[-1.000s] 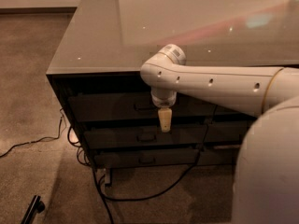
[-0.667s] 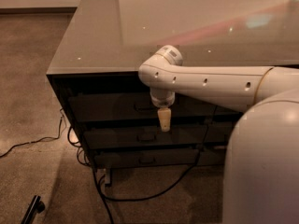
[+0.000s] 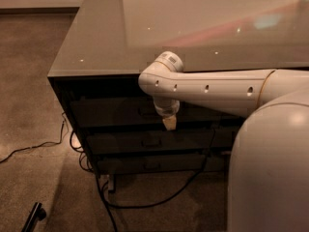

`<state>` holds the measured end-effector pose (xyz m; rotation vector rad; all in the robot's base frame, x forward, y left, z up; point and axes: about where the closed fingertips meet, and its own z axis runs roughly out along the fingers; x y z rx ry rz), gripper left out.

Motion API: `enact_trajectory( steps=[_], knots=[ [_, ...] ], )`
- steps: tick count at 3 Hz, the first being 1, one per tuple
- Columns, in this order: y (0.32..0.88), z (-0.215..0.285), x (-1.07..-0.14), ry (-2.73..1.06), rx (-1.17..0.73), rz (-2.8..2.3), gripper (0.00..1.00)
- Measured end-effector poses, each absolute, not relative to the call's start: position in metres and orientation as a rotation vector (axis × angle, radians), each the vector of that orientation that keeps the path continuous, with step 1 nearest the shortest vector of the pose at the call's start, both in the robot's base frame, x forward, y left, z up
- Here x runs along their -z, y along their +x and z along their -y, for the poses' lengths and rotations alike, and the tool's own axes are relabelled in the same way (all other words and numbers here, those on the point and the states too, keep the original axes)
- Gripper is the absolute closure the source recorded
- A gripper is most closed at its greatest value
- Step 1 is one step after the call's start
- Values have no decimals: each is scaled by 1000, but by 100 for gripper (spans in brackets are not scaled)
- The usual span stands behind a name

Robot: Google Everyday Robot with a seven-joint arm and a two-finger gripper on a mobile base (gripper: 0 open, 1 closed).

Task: Open top drawer

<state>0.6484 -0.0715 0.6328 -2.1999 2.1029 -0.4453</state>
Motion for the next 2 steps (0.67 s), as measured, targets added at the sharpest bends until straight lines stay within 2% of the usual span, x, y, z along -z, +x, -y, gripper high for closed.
enact_trajectory(
  steps=[2],
  knots=[
    [649,71,-642,-2200,445,-2103,88]
  ],
)
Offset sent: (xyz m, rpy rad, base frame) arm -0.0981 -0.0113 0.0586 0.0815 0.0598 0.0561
